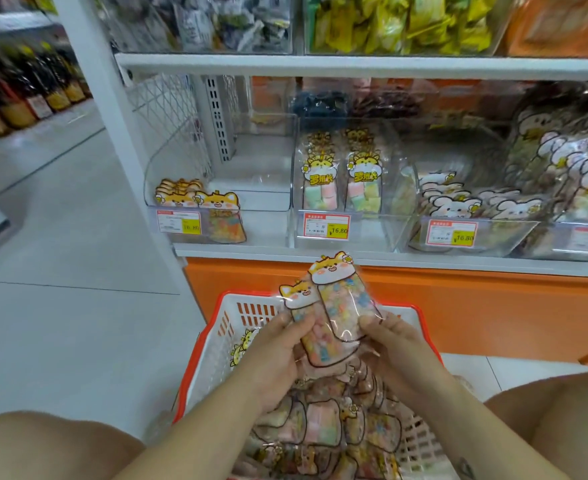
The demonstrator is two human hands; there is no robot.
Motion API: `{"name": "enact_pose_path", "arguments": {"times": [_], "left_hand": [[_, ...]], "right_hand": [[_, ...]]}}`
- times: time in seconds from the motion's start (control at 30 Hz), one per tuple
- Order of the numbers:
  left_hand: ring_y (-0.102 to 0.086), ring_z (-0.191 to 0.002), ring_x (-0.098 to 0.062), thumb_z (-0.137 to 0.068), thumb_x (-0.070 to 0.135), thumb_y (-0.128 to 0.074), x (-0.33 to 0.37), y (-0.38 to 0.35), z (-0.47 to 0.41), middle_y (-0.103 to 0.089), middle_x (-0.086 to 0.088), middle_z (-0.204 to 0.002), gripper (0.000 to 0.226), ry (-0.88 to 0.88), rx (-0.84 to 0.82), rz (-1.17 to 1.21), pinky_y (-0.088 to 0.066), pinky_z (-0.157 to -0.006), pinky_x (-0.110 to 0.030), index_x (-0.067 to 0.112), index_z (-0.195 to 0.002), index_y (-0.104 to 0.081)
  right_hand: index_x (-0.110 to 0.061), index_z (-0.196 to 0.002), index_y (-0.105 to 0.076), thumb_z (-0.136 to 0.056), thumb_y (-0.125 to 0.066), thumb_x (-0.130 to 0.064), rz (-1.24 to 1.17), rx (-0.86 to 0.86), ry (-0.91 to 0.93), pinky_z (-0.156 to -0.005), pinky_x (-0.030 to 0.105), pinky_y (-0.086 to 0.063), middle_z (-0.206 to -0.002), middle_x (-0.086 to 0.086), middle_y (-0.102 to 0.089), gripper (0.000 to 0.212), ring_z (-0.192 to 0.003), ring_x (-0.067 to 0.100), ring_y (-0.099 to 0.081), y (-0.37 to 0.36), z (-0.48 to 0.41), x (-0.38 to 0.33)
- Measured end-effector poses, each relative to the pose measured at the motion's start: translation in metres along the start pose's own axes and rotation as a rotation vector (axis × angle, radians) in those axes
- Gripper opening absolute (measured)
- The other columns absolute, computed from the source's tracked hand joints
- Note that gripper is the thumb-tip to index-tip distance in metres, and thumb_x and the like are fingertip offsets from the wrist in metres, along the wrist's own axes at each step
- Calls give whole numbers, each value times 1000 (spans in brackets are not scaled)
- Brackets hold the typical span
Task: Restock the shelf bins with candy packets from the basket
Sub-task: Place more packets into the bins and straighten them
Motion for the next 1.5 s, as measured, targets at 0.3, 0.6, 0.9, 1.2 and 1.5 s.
{"name": "enact_pose_path", "arguments": {"times": [0.3, 0.6, 0.9, 1.2, 1.5], "left_hand": [[-68, -111, -30, -91, 22, -71, 44, -1, 28, -72, -14, -118, 43, -163, -6, -147, -48, -104, -56, 4, -128, -59], [-69, -109, -26, -91, 16, -67, 49, 5, 31, -72, -7, -118, 42, -217, -33, -224, -52, -99, -50, 16, -132, -57], [-48, -126, 6, -91, 54, -58, 64, -9, 58, -48, 26, -138, 52, -449, 141, -565, -43, -72, 0, 48, -138, -38], [-61, -124, -23, -84, 37, -71, 67, 7, 50, -66, 0, -131, 55, -390, -38, -48, -46, -105, -51, 33, -136, -53], [-72, -102, -24, -92, 19, -62, 71, 3, 53, -73, -9, -114, 27, -415, -33, 23, -58, -74, -35, 23, -118, -68]], "right_hand": [[-30, -103, -68, -98, -60, -27, 612, -45, 169, -91, 48, -56, -97, -2, -76, 9, -90, 21, -73, -47, 21, -13], [-20, -122, -66, -87, -74, -26, 487, -263, 185, -102, 46, -50, -115, 1, -74, 37, -110, 21, -69, -70, 13, -46], [-36, -99, -60, -87, -71, -32, 847, 131, 534, -62, 24, -54, -84, -12, -69, 16, -71, -2, -64, -120, -7, -44], [-50, -135, -40, -85, -70, -38, 978, -157, 691, -99, 2, -32, -139, -15, -34, 60, -131, -12, -32, -129, 15, -22], [-44, -149, -33, -99, -46, -38, 1146, -338, 788, -119, 22, -13, -160, -31, -8, 52, -151, 2, -4, -112, 28, -33]]}}
Point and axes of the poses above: each hand's wrist, its own z-axis away from the middle knuckle, its own y-axis out of the back of the hand, x = y × z, the point moved 1 cm from there along -z, towards the middle knuckle
